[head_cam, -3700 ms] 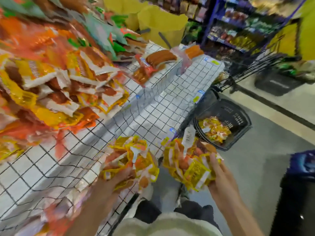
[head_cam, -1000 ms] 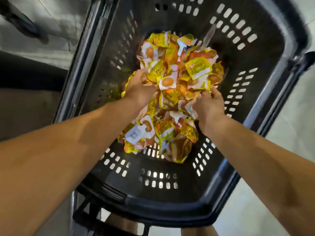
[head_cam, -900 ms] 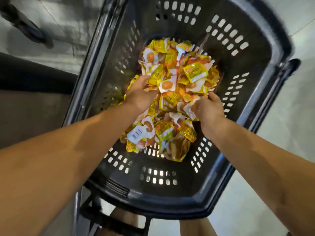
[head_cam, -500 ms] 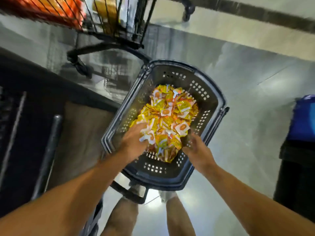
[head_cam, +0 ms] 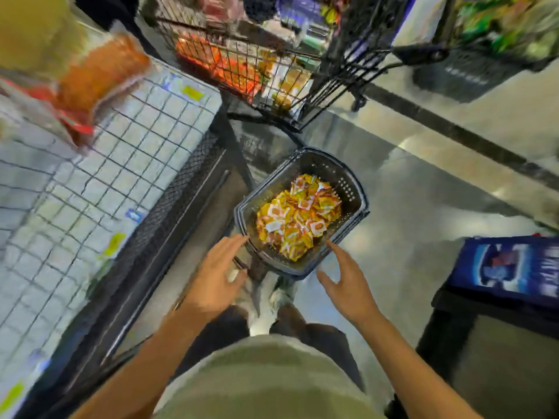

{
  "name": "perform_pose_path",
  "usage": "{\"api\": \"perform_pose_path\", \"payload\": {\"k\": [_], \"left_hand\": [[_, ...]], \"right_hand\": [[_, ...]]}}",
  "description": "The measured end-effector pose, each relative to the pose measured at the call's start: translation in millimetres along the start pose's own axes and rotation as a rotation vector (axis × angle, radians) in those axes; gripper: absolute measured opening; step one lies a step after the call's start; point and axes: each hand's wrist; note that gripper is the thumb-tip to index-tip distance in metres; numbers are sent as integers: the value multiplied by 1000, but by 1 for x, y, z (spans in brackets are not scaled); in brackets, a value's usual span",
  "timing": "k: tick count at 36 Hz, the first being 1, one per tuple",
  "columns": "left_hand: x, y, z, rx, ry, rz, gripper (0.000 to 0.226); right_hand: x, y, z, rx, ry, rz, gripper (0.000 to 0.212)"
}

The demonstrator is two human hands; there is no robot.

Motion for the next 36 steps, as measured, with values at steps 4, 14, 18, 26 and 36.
{"api": "perform_pose_path", "payload": {"k": [4,14,18,26,36], "left_hand": [[-53,8,18,-7,55,29,68],[-173,33,20,-33,186,253,62],[-237,38,-1,-47,276,336,62],[-395,23,-51,-123,402,473,61],[-562,12,-54,-172,647,738,54]], "right_hand": [[-40,-6,-7,-37,84,-24,67],[-103,-60,-56,-267,298,-171,63],[-136,-98,-84,-367,439,-235,63],[-223,-187,-104,-418,522,-352,62],[-293,-257,-114,-598,578,-489,59]]}}
Point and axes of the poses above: each hand's wrist, its own x-axis towards the middle knuckle, its own y-axis out of the back of the hand, z = x × y, and after that the axes turned 12 degrees about -y, right-handed
